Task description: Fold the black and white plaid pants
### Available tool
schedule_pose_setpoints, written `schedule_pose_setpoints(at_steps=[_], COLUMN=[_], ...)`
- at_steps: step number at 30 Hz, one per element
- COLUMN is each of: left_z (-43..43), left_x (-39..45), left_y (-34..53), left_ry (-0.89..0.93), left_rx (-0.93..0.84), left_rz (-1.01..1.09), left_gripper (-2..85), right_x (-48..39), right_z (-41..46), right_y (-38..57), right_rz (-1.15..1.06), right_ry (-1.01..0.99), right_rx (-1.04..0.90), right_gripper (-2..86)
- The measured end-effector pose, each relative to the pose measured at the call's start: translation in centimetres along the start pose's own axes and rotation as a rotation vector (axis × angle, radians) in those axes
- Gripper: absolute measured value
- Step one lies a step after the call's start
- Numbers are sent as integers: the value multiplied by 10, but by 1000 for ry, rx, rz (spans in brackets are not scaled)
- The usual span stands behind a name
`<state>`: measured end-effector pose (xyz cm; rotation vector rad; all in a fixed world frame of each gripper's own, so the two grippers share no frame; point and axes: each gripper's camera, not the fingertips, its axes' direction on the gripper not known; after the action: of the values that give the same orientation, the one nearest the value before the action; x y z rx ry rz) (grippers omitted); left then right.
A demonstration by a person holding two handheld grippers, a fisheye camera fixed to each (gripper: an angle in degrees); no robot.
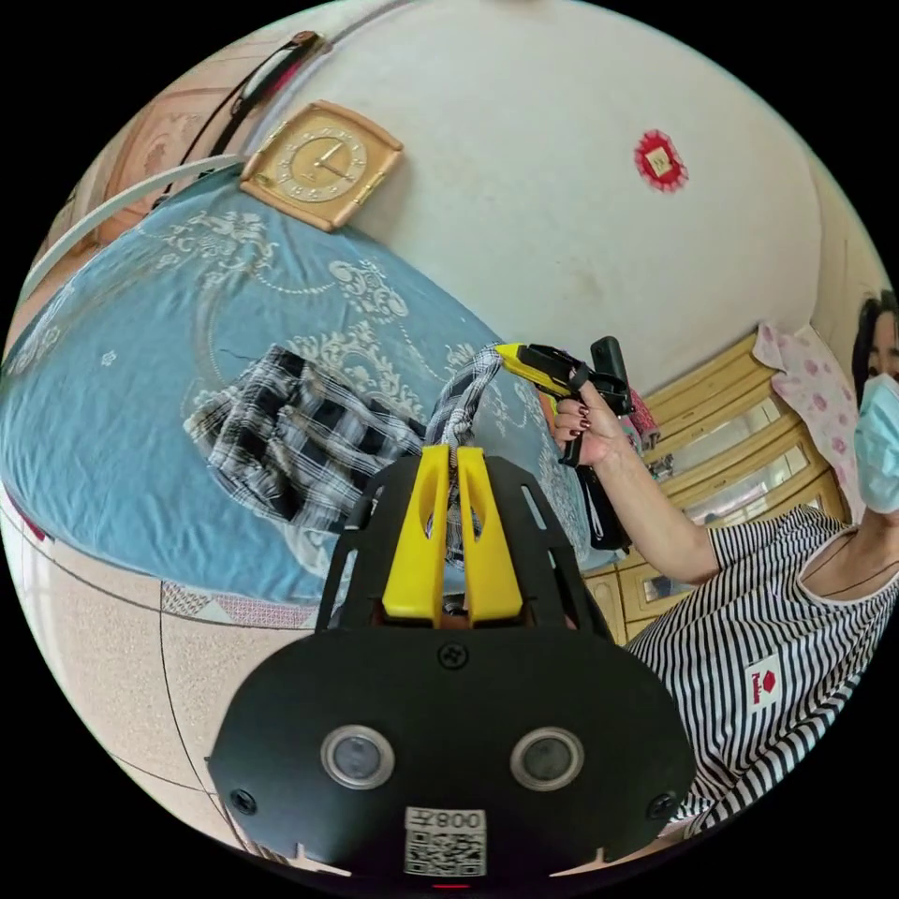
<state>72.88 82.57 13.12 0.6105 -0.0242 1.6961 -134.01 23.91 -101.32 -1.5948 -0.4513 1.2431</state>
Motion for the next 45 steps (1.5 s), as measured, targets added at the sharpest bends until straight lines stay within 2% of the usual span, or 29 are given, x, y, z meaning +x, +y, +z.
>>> schedule_pose_setpoints(at_steps=[8,18,28,32,37,39,42,45], left_z=[-41,-51,-54,-61,-61,-38,-5,6], left_x=[-124,-228,-268,-271,-251,-242,-252,-265], left_y=[17,36,61,73,82,79,81,88], left_ry=[-55,-108,-152,-182,-223,-241,-332,-308], left_rx=[53,61,81,153,217,128,3,11], left_rz=[-169,-260,-283,-269,-182,-121,-136,-170], left_gripper=[16,16,17,15,5,3,2,1], right_x=[-68,-121,-181,-216,-255,-267,-282,-296], right_z=[86,129,110,121,164,187,224,232], right_y=[-82,-145,-174,-181,-188,-189,-186,-186], right_rz=[-48,-56,-98,-157,-250,-292,-366,-419], right_ry=[45,79,-20,1,147,224,366,402], right_rx=[-177,-283,-225,-250,-337,-393,-474,-443], right_gripper=[15,17,4,1,1,1,1,1])
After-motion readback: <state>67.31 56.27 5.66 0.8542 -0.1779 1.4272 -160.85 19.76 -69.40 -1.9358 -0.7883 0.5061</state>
